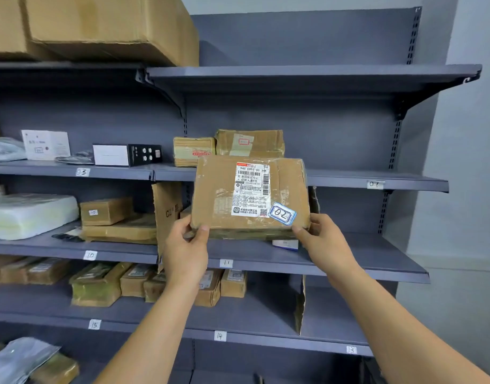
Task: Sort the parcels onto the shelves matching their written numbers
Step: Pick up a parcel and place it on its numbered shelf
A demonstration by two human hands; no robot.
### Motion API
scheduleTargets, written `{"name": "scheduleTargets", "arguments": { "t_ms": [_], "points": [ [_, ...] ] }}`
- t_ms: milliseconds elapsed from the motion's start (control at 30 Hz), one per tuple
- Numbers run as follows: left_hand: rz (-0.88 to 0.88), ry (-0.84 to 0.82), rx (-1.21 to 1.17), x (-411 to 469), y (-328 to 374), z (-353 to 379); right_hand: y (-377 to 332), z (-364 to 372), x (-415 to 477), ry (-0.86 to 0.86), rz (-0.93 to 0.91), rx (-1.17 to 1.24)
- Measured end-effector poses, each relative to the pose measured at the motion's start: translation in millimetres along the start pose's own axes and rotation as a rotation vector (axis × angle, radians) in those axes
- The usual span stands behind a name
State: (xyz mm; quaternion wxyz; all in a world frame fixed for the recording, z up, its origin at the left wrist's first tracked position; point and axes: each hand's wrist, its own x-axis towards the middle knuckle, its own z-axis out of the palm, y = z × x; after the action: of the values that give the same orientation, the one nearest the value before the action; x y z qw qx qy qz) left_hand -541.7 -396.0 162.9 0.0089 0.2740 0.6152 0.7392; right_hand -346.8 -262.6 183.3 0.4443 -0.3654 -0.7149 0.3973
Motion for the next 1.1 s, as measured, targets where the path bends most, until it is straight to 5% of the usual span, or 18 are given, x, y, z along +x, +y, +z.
{"name": "scheduleTargets", "arguments": {
  "t_ms": [667, 1100],
  "points": [
    [0.184, 0.025, 0.056, 185, 65, 116, -75, -8, 214, 0.08, -0.229, -0.01],
    [0.208, -0.012, 0.071, 272, 73, 154, -92, 19, 294, 0.147, -0.217, 0.014]
  ]
}}
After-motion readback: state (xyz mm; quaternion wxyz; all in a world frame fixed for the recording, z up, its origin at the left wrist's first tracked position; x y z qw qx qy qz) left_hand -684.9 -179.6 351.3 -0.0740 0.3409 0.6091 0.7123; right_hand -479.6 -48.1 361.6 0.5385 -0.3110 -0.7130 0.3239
